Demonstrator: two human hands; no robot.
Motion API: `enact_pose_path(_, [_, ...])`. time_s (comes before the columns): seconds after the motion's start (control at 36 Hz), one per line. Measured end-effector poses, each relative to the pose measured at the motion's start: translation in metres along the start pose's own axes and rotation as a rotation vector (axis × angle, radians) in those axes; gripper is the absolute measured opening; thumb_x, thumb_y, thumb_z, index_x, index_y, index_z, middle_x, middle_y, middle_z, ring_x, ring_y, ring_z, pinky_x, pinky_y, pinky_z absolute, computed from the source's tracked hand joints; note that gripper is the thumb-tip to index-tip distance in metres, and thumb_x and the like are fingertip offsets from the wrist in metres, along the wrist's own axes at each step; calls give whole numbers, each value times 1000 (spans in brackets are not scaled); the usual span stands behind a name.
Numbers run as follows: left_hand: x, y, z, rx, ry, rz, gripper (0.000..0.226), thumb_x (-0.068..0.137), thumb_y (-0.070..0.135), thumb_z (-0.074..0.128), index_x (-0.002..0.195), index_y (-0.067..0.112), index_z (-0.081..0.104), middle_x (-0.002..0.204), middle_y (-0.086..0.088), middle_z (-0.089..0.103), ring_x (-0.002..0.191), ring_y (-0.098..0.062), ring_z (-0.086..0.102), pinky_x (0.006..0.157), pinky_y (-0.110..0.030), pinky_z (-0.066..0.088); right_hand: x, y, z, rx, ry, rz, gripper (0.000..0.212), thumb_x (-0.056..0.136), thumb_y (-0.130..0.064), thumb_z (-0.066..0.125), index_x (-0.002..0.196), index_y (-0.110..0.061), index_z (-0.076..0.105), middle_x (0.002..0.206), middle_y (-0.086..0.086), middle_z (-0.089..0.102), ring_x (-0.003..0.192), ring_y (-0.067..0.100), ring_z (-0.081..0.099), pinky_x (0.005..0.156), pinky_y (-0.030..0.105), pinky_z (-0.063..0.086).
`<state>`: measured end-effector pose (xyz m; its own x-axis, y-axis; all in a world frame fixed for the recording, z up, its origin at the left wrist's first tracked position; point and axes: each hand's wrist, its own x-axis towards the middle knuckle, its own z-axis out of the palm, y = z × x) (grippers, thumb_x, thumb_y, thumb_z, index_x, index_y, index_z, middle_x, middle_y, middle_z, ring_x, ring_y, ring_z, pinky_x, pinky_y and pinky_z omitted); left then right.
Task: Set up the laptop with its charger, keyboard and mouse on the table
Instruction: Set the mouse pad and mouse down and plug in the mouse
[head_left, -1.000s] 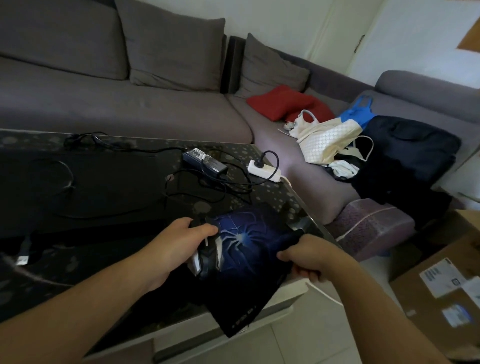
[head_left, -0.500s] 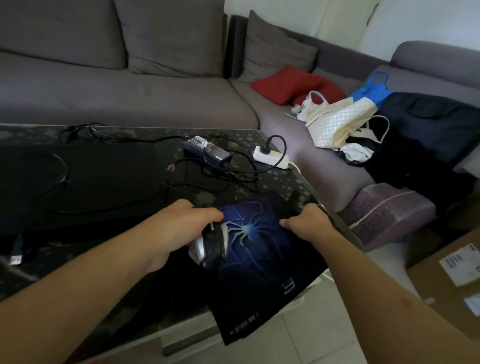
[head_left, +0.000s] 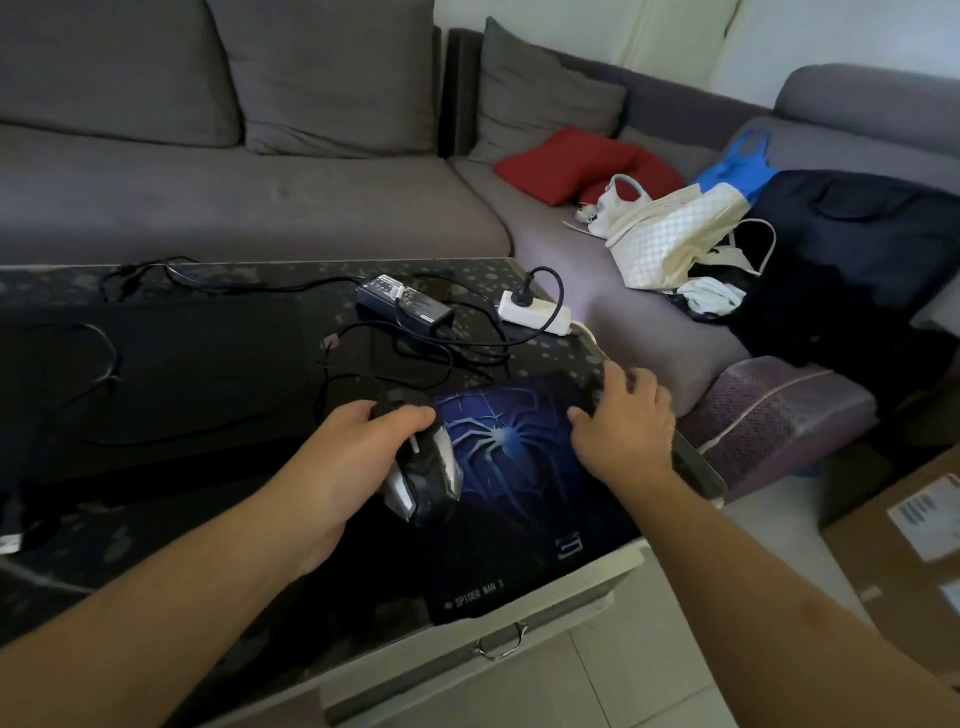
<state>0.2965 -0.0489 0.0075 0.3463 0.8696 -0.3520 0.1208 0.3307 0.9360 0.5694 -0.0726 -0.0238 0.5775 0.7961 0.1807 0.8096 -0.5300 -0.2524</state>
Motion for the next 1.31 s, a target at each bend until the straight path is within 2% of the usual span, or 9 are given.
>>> enact_pose_path(0.14, [-1,-2,4,-47,4,-3,24,100,31,69,115,13,73,101,-10,82,91,-28,80,77,-46,67,-25,-10,32,-58,-423,-135,69,108,-64,21,169,-40,0,178,5,-7,164,31,-9,130,55,-3])
enact_pose_path(0.22, [-2,-3,4,-101,1,-6,25,99,32,72,117,14,72,104,-9,82,91,-26,81,72,-45,66,-32,-19,26,-59,-383,-152,69,110,-58,23,170,-32,3,178,6,-10,163,30,-15,131,51,-9])
enact_pose_path(0.44, [2,-6,5,-197,-35,10,29,102,36,66,114,10,73,102,-13,81,90,-24,80,79,-46,65,-77,-89,-24,714,-614,-418,45,90,-22,67,134,-30,62,125,-7,70,118,11,66,106,39,53])
enact_pose_path(0.53, [2,-8,6,-249,-69,30,29,102,32,66,115,6,73,102,-16,80,92,-26,80,79,-44,64,-83,-95,-31,605,-548,-507,52,87,-26,81,133,-28,57,123,-10,67,114,9,65,101,40,55])
enact_pose_path(0.61, [1,-7,7,-279,-90,21,25,102,30,68,116,10,72,102,-12,80,92,-24,79,73,-37,61,-83,-97,-29,289,-399,-582,94,79,-51,85,155,-27,34,143,-10,45,129,14,53,106,39,51])
enact_pose_path(0.81, [8,-1,0,-423,-56,3,33,94,2,69,125,15,67,112,-7,79,110,-25,74,108,-46,52,-66,-78,-23,233,-314,-480,57,82,-31,82,133,-24,57,122,-6,48,113,13,54,96,19,42])
enact_pose_path(0.97, [15,10,-22,-576,-23,67,22,97,1,63,114,14,70,126,-13,76,125,-28,68,115,-42,46,-43,-40,-16,-43,-457,-230,35,79,-28,75,110,-22,60,110,2,47,107,30,56,92,41,54])
enact_pose_path(1.22, [13,26,-43,-494,-7,181,19,100,10,64,115,17,75,122,-8,78,118,-23,73,107,-44,52,-44,-51,-19,-363,-344,-111,80,87,-42,71,149,-7,34,153,21,40,144,41,37,120,47,33])
enact_pose_path(1.31, [4,29,-46,-284,-43,169,19,101,15,65,108,21,81,122,-1,77,122,-21,69,108,-44,52,-47,-80,-22,-10,-326,-343,96,85,-34,79,162,-15,26,162,7,35,151,29,30,124,38,27])
